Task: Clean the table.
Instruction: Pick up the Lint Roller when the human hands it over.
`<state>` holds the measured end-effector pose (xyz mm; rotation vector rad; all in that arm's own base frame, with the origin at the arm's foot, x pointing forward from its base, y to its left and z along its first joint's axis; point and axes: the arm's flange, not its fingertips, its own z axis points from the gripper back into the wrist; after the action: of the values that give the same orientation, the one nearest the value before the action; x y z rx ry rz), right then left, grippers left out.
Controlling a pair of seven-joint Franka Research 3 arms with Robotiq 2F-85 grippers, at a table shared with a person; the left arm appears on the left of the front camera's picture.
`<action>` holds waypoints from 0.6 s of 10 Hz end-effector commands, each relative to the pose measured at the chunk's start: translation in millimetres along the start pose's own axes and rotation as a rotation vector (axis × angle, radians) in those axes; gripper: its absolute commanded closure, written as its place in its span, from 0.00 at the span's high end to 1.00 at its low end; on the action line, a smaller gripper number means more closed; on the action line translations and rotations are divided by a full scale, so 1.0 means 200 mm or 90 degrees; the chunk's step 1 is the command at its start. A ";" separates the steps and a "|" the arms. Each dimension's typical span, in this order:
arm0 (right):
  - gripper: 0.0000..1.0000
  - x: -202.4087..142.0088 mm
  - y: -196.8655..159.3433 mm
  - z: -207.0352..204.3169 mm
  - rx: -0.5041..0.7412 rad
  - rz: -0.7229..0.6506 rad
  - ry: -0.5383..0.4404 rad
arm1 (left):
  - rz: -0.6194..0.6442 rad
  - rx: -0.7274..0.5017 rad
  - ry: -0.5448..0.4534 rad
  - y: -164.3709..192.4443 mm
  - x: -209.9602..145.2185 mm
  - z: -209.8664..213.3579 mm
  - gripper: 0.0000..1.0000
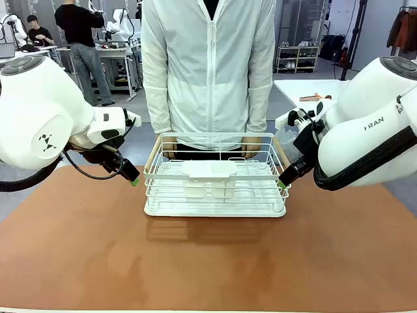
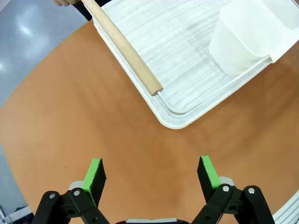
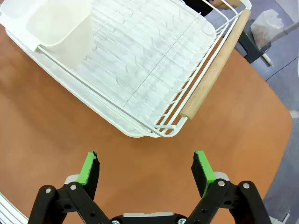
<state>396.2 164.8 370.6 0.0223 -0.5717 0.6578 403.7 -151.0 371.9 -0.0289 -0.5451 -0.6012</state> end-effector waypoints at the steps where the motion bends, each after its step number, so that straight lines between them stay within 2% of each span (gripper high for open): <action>1: 1.00 0.00 0.00 0.00 0.000 0.000 0.000 | 0.000 0.000 0.000 0.00 0.00 0.00 1.00; 6: 1.00 0.00 0.00 0.00 0.000 0.000 0.000 | 0.000 0.000 0.000 0.00 0.00 0.00 1.00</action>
<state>396.3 164.6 370.6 0.0214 -0.5717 0.6587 403.5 -151.4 371.9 -0.0289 -0.5451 -0.6024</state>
